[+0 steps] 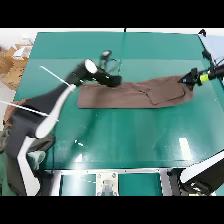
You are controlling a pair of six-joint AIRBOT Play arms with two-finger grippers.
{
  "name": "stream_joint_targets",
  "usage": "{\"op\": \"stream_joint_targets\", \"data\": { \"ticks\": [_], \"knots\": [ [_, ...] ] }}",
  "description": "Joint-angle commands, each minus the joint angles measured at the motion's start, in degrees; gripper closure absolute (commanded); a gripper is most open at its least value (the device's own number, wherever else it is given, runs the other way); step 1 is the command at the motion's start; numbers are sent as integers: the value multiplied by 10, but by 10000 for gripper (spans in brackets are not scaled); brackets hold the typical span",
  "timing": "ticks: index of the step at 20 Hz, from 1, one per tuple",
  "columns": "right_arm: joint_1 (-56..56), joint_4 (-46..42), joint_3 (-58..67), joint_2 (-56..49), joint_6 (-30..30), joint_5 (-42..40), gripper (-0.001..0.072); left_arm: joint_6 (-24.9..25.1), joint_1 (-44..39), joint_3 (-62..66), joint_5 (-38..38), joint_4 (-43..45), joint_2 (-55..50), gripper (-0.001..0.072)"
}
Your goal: Fold the shirts.
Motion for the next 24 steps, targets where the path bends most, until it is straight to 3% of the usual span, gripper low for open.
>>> {"op": "stream_joint_targets", "data": {
  "ticks": [1,4,12,15,18,21,24],
  "knots": [
    [43,6,65,38,45,33,696,26,-83,2,151,-66,-45,687],
    [89,6,67,77,53,36,696,25,-104,35,164,-95,-86,687],
    [138,36,67,129,71,32,696,26,-101,95,87,-132,-140,687],
    [141,35,66,129,76,23,696,45,-63,135,-23,-127,-131,687],
    [161,36,66,128,80,11,696,44,24,138,-152,-105,-70,687],
    [222,35,60,124,93,-25,696,24,134,138,-287,-58,8,687],
    [324,35,38,102,120,-87,695,7,235,138,-369,-54,63,687]
  ]
}}
